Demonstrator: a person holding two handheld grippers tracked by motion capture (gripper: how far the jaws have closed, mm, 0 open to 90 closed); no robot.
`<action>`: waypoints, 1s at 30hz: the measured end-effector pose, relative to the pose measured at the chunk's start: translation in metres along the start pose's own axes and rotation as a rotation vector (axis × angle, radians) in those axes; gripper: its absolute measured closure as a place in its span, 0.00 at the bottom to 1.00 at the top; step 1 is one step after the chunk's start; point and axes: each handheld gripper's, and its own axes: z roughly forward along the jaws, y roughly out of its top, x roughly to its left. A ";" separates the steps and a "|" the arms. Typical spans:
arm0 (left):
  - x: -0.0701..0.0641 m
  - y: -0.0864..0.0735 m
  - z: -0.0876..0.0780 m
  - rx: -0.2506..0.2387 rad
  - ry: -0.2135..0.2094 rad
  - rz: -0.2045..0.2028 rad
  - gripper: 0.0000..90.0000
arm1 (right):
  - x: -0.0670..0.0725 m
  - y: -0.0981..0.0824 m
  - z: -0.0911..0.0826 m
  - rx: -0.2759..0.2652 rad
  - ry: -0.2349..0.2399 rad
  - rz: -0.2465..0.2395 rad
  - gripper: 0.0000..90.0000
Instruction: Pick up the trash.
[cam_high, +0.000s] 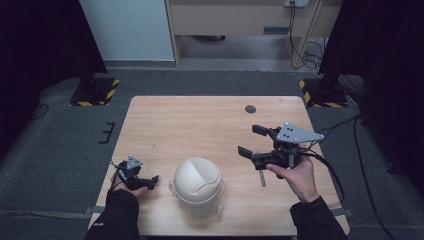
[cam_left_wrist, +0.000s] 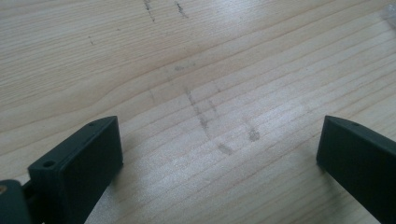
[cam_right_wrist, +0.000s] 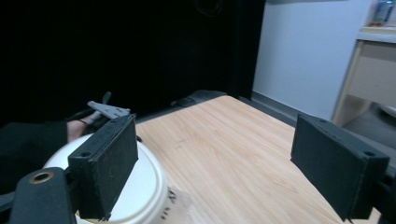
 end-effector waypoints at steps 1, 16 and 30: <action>0.000 0.000 0.000 0.000 0.000 0.000 0.00 | 0.002 -0.001 0.002 -0.005 0.012 0.005 0.17; 0.000 0.001 0.000 0.005 -0.004 0.004 0.00 | 0.029 -0.022 0.032 0.071 0.129 0.007 0.17; 0.000 0.001 0.000 0.006 -0.007 0.009 0.00 | 0.052 -0.053 0.058 0.166 0.251 0.040 0.18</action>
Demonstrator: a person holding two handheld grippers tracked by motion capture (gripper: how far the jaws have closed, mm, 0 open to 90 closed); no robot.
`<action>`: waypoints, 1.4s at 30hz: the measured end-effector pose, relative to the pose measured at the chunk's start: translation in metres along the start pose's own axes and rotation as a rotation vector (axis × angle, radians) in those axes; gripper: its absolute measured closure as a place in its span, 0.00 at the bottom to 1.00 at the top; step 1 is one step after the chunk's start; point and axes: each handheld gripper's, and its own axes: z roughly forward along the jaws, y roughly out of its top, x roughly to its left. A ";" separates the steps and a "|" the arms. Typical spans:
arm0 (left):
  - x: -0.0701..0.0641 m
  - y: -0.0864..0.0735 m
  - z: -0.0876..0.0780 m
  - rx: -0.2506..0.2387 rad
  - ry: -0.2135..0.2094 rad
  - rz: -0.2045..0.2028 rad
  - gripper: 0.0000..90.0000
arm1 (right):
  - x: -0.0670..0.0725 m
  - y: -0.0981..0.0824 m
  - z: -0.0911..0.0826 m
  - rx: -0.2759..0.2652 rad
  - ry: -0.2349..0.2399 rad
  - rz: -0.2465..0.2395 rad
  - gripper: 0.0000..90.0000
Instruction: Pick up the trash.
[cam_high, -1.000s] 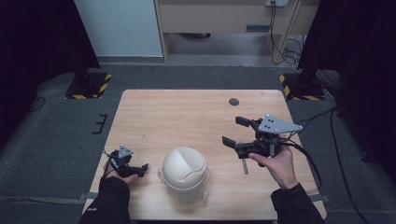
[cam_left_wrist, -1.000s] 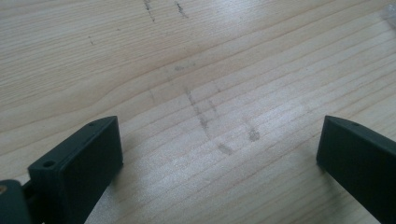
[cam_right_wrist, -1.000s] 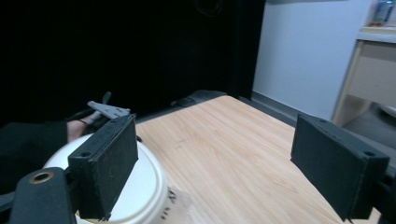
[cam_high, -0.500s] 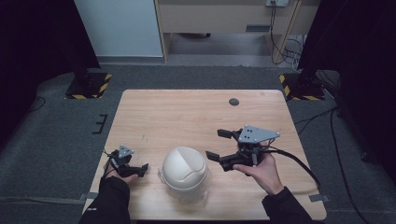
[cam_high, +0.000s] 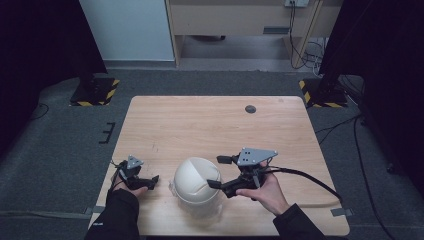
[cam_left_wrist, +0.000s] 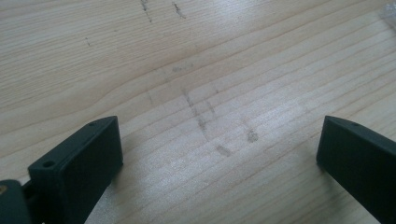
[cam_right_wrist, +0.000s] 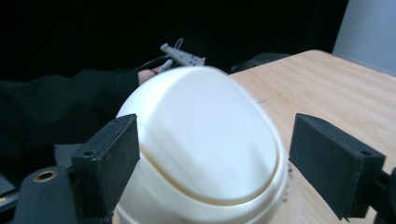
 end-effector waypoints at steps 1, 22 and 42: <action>0.000 0.000 0.000 0.000 0.000 0.000 0.00 | 0.001 -0.002 0.001 0.006 0.008 -0.002 0.18; 0.000 0.000 0.000 0.000 -0.002 0.001 0.00 | 0.012 -0.021 0.020 0.043 0.116 0.057 0.23; 0.000 0.000 0.000 0.000 -0.002 0.001 0.00 | 0.007 -0.017 0.021 0.002 0.161 0.129 0.26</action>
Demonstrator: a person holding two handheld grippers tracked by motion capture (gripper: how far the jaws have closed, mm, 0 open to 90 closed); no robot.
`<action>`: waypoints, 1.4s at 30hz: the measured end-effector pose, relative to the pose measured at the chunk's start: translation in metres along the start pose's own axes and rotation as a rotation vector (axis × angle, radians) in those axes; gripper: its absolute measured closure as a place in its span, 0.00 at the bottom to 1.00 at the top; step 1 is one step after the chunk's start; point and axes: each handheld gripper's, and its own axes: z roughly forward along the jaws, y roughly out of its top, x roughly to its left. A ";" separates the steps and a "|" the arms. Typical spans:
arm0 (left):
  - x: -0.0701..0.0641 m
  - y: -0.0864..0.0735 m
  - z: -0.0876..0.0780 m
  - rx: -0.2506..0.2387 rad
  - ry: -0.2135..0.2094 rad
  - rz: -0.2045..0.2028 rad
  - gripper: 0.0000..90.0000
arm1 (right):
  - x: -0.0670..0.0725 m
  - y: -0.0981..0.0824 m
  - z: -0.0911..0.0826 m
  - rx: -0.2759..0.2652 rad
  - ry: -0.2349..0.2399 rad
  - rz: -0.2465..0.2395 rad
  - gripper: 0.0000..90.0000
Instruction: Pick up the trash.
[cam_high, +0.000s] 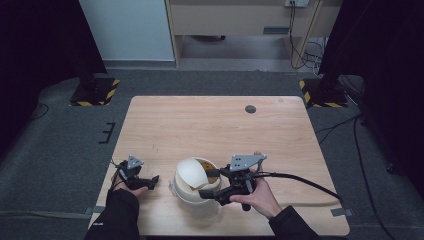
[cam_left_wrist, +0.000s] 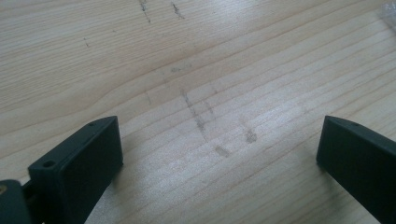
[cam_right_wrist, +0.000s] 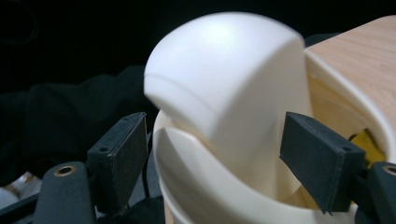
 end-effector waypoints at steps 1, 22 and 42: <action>0.000 0.000 0.000 0.000 0.000 0.000 0.00 | 0.000 0.001 -0.001 -0.007 -0.009 -0.006 0.27; 0.000 0.000 0.000 -0.001 0.000 -0.002 0.00 | 0.002 -0.001 0.002 -0.049 -0.022 0.018 0.27; 0.000 0.000 0.000 -0.001 0.000 0.000 0.00 | 0.000 0.007 -0.008 -0.083 -0.107 -0.017 0.27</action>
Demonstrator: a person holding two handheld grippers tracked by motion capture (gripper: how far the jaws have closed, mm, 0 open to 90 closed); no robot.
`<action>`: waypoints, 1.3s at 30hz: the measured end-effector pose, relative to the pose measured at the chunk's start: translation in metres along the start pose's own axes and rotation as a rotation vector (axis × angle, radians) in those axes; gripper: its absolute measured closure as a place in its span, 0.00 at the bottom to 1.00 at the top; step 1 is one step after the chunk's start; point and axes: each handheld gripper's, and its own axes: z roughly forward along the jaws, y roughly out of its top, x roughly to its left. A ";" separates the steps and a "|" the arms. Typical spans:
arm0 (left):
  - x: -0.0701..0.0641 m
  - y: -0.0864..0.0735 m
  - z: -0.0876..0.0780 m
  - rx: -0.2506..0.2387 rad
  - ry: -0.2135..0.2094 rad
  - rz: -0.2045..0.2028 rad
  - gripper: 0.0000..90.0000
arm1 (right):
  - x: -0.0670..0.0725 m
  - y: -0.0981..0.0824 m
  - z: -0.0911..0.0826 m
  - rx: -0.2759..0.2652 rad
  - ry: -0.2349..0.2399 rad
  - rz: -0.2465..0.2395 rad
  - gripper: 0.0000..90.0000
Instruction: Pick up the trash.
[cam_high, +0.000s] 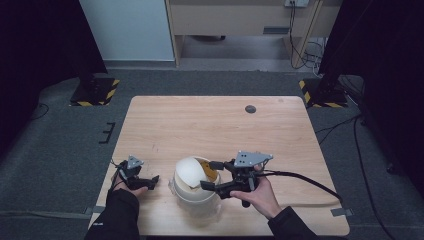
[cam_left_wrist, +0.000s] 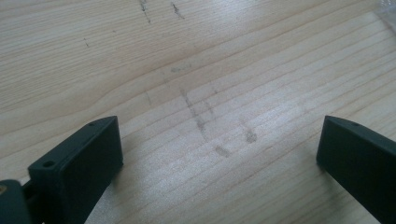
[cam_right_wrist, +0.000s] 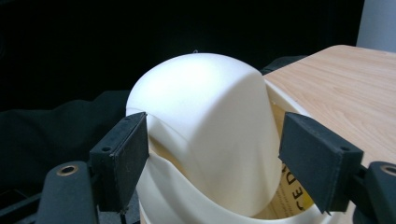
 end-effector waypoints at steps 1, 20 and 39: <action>0.000 0.000 0.000 0.000 0.000 0.000 0.00 | 0.000 0.001 -0.001 0.000 -0.005 -0.005 0.28; 0.000 0.000 0.000 0.000 0.000 -0.001 0.00 | -0.043 0.013 -0.104 -0.089 -0.435 -0.076 0.36; 0.000 0.000 0.000 0.002 -0.004 -0.002 0.00 | -0.106 -0.061 -0.112 0.229 -0.676 0.068 0.36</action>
